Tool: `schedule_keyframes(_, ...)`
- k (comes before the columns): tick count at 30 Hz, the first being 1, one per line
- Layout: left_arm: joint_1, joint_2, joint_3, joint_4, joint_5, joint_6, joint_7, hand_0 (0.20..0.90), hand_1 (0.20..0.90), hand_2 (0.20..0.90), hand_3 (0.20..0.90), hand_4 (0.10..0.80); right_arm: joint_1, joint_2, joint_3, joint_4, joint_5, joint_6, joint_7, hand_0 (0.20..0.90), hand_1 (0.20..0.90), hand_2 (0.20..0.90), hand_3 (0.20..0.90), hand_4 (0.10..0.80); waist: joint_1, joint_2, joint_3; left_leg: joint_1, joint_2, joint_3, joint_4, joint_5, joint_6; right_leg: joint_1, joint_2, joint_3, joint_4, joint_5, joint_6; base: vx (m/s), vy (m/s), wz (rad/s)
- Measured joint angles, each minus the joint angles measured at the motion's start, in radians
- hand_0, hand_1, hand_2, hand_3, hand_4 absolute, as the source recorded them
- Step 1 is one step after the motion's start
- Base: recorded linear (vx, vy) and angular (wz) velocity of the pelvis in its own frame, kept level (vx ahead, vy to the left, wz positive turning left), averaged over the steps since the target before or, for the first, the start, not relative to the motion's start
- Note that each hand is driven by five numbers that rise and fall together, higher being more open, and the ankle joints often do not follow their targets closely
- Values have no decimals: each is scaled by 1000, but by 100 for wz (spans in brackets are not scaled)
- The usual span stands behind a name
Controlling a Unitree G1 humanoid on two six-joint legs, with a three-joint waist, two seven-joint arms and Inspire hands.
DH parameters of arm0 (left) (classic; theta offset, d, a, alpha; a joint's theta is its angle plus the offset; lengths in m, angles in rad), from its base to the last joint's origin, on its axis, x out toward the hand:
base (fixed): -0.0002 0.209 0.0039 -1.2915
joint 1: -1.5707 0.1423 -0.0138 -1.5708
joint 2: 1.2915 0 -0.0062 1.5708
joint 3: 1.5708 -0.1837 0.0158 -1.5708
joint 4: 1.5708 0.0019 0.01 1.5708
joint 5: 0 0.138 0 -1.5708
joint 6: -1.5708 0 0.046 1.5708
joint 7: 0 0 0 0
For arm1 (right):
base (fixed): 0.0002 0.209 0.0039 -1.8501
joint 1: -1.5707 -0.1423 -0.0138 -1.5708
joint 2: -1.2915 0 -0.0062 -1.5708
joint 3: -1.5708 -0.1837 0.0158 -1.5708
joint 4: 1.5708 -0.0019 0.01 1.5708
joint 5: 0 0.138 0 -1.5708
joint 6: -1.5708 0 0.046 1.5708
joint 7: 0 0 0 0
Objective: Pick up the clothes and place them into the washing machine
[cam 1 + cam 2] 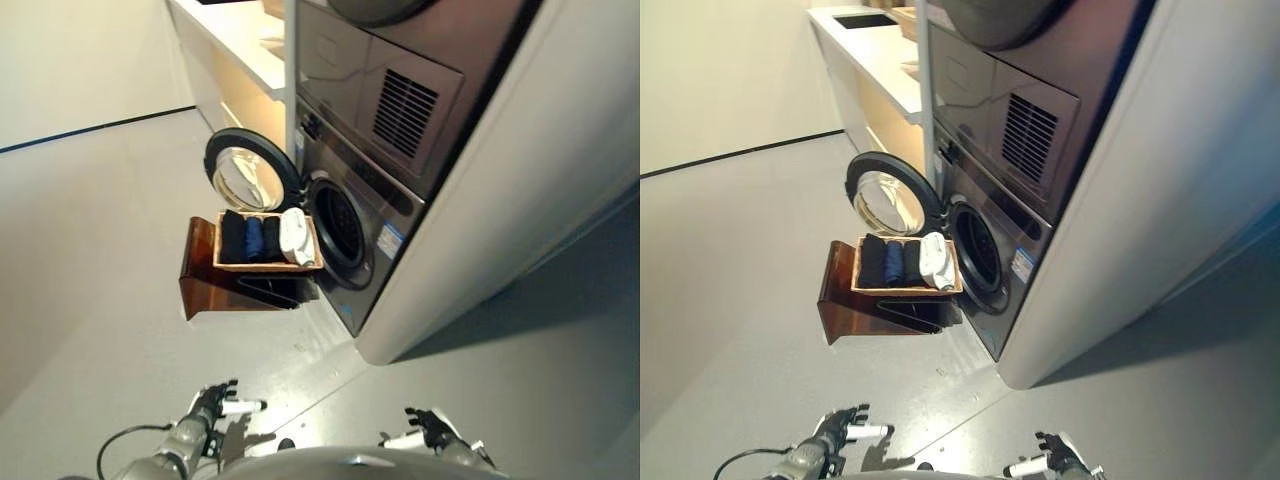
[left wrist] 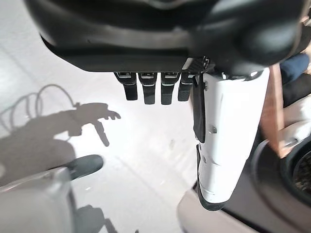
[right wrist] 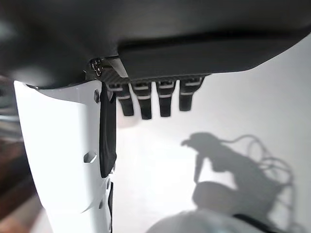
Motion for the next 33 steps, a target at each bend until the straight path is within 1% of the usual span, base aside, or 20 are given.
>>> schedule_keyframes(1, -1, -6, -13, 4, 1, 4, 3, 900, 900, 900, 900, 800, -6, -2, -3, 0, 0, -3, -1, 900, 900, 900, 900, 800, -12, 27, 11, 19, 6, -32, 2, -13, 9, -10, -18, -59, -85, -18, -48, 464, -77, 44)
schedule_keyframes(2, 0, -6, -21, 13, 2, 7, 2, 900, 900, 900, 900, 800, -6, 0, -11, -4, 13, -6, 1, 900, 900, 900, 900, 800, -28, 50, 22, 36, 12, -66, 7, -20, 0, -26, -17, -69, -158, -17, -48, 458, -115, 58)
schedule_keyframes(4, 2, -11, -25, 40, 12, 10, 3, 900, 900, 900, 900, 800, 0, 0, -39, -2, 35, -14, 0, 900, 900, 900, 900, 800, -54, 52, 15, 51, 15, -89, 2, -38, 6, -47, -25, -83, -348, 12, -47, 458, -147, 51)
schedule_keyframes(5, 1, -12, -28, 52, 13, 15, 5, 900, 900, 900, 900, 800, 3, 2, -50, -11, 41, -22, 2, 900, 900, 900, 900, 800, -60, 44, 17, 64, 12, -113, -4, -47, 4, -78, -29, -80, -445, 53, -40, 404, -150, 51)
schedule_keyframes(7, 16, -10, -24, 81, 13, 17, 6, 900, 900, 900, 900, 800, 1, 21, -61, -16, 40, -20, 2, 900, 900, 900, 900, 800, -78, 14, 9, 88, 9, -151, -9, -76, -12, -93, -48, -81, -700, 216, -24, 341, -141, 65)
schedule_keyframes(9, 62, -12, -23, 86, 13, 18, 6, 900, 900, 900, 900, 800, 13, 47, -62, -2, 40, -18, 3, 900, 900, 900, 900, 800, -80, -25, -13, 136, 9, -197, -15, -118, -32, -71, -68, -76, -758, 315, -23, 304, -173, 76)
schedule_keyframes(10, 72, -19, -27, 93, 14, 19, 2, 900, 900, 900, 900, 800, 30, 54, -66, 3, 41, -18, 2, 900, 900, 900, 900, 800, -94, -29, -15, 142, 22, -209, 13, -130, -60, -40, -61, -75, -764, 364, -30, 272, -214, 132)
schedule_keyframes(11, 77, -30, -27, 95, 14, 18, -7, 900, 900, 900, 900, 800, 38, 53, -74, 3, 40, -19, 2, 900, 900, 900, 900, 800, -105, -20, -21, 149, 44, -204, 37, -143, -94, 6, -45, -79, -771, 384, -54, 267, -226, 132)
schedule_keyframes(12, 77, -35, -28, 94, 14, 18, -7, 900, 900, 900, 900, 800, 39, 51, -76, 4, 40, -19, 2, 900, 900, 900, 900, 800, -105, -18, -27, 151, 52, -190, 42, -142, -102, 19, -35, -79, -774, 394, -72, 235, -228, 140)
schedule_keyframes(13, 83, -44, -28, 84, 13, 14, -3, 900, 900, 900, 900, 800, 39, 42, -75, 19, 37, -13, 3, 900, 900, 900, 900, 800, -90, -5, -47, 154, 83, -140, 46, -142, -132, 44, -10, -90, -776, 385, -112, 211, -207, 88)
schedule_keyframes(17, 75, -34, -15, 88, 13, 16, -1, 900, 900, 900, 900, 800, 20, 57, -66, 14, 34, -2, 44, 900, 900, 900, 900, 800, -73, -21, -48, 56, 79, -76, 303, -167, -219, 116, 6, -89, -818, 366, -143, 135, -199, 32)
schedule_keyframes(18, 65, -33, -8, 89, 10, 17, -4, 900, 900, 900, 900, 800, 33, 64, -54, 13, 35, -2, 48, 900, 900, 900, 900, 800, -70, -25, -44, -27, 63, -63, 495, -166, -252, 140, 8, -87, -828, 362, -148, 70, -159, -20)
schedule_keyframes(20, 58, -43, 12, 87, 9, 13, 1, 900, 900, 900, 900, 800, 40, 56, -29, 14, 46, -2, 100, 900, 900, 900, 900, 800, -42, -21, -42, -95, 61, -56, 701, -111, -318, 175, 10, -87, -834, 341, -168, 98, -124, -46)
schedule_keyframes(21, 48, -52, 13, 87, 12, 13, 0, 900, 900, 900, 900, 800, 37, 48, -18, 13, 53, -3, 118, 900, 900, 900, 900, 800, -38, -12, -40, -152, 60, -61, 798, -61, -327, 191, 11, -85, -845, 334, -184, 115, -81, -27)
schedule_keyframes(23, 16, -69, 11, 84, 13, 1, -1, 900, 900, 900, 900, 800, 36, 54, -16, 17, 57, 0, 109, 900, 900, 900, 900, 800, -38, -27, -30, -232, 65, -24, 853, -36, -300, 208, -9, -85, -852, 325, -189, 169, -23, 14)
schedule_keyframes(25, 4, -67, 10, 84, 13, -6, 0, 900, 900, 900, 900, 800, 35, 77, -16, 39, 61, 3, 99, 900, 900, 900, 900, 800, -37, -67, -8, -274, 139, 44, 768, -37, -276, 245, -26, -77, -872, 313, -187, 225, 80, 17)
schedule_keyframes(26, 2, -64, 13, 83, 11, -6, 0, 900, 900, 900, 900, 800, 37, 82, -16, 41, 65, 2, 89, 900, 900, 900, 900, 800, -37, -75, -1, -272, 156, 54, 716, -37, -276, 252, -28, -76, -879, 310, -186, 261, 139, -16)
schedule_keyframes(30, -1, -46, 2, 84, 11, -2, 13, 900, 900, 900, 900, 800, 36, 48, -17, 50, 77, 3, 26, 900, 900, 900, 900, 800, -27, -52, 7, -251, 307, 36, 136, 21, -316, 275, -32, -50, -924, 288, -159, 285, 181, -26)
schedule_keyframes(31, -1, -48, -2, 84, 12, -2, 15, 900, 900, 900, 900, 800, 37, 38, -18, 51, 78, 3, 20, 900, 900, 900, 900, 800, -27, -43, 10, -248, 309, 41, 106, 26, -320, 277, -32, -50, -924, 285, -154, 244, 209, -14)
schedule_keyframes(33, 8, -67, -20, 83, 11, -2, 18, 900, 900, 900, 900, 800, 52, -19, -29, 60, 79, 3, 4, 900, 900, 900, 900, 800, -26, -1, 2, -219, 313, 67, 46, 22, -318, 291, -44, -31, -925, 263, -109, 289, 276, -39)
